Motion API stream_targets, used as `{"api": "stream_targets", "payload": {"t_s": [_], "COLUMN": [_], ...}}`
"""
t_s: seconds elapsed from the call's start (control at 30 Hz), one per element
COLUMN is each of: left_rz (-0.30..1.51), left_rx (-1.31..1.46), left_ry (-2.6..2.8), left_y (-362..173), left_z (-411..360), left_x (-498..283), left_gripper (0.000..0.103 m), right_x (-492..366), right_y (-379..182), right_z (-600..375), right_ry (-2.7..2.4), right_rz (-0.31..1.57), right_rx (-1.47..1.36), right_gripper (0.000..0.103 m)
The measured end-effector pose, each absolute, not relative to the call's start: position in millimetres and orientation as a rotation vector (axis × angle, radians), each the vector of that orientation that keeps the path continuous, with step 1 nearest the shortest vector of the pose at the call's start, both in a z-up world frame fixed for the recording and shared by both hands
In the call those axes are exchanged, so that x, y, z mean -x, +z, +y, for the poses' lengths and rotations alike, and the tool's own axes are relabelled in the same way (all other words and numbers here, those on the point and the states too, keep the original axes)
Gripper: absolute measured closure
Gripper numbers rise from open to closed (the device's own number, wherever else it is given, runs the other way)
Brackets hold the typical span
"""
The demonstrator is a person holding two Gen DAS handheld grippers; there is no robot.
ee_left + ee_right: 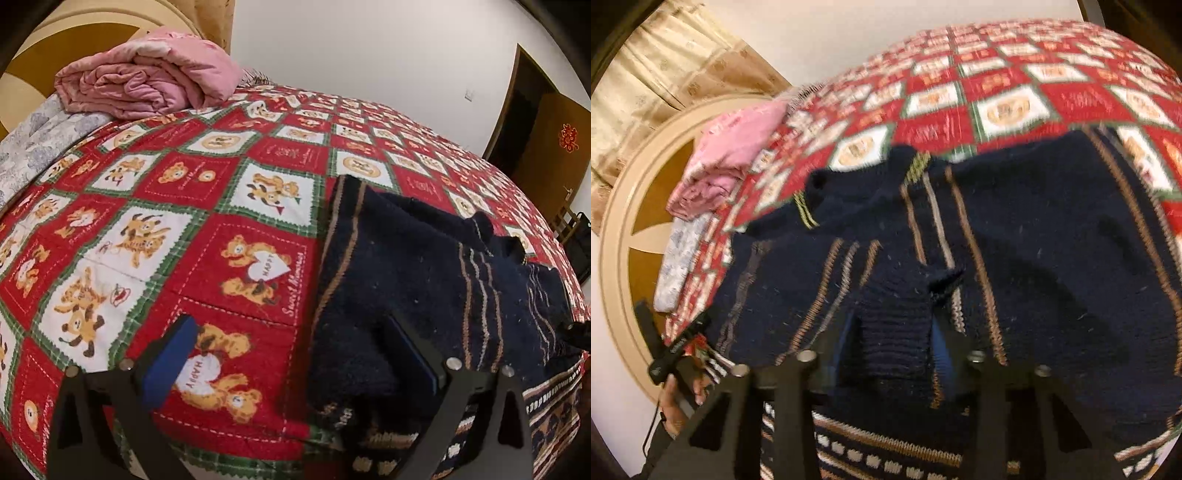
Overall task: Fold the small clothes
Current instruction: 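Grasp the folded sleeve with the right tool and straighten it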
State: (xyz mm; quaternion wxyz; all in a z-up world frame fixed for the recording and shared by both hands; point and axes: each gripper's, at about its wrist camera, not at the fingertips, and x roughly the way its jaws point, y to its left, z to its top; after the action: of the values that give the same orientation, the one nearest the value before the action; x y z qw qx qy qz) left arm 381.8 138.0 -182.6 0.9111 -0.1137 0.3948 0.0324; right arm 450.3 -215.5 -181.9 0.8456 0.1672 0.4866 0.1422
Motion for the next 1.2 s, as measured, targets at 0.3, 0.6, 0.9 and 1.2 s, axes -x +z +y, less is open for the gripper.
{"api": "stream_targets", "payload": {"t_s": [0.3, 0.6, 0.9, 1.2], "left_rz": [0.827, 0.815, 0.836, 0.852], "left_rx": [0.216, 0.184, 0.176, 0.221], "left_ry": [0.066, -0.006, 0.006, -0.053], "left_y": [-184, -182, -183, -151], "left_z": [135, 126, 125, 118], "left_x": [-384, -382, -384, -416], "left_gripper": [0.0, 0.0, 0.0, 0.0], "right_x": [-442, -440, -467, -454], "right_y": [-128, -99, -158, -165], "right_z": [-202, -232, -258, -272], "right_ry": [0.24, 0.136, 0.043, 0.102], "right_rz": [0.884, 0.837, 0.947, 0.929], "right_rx": [-0.114, -0.003, 0.046, -0.051], "right_gripper": [0.094, 0.094, 0.094, 0.087]}}
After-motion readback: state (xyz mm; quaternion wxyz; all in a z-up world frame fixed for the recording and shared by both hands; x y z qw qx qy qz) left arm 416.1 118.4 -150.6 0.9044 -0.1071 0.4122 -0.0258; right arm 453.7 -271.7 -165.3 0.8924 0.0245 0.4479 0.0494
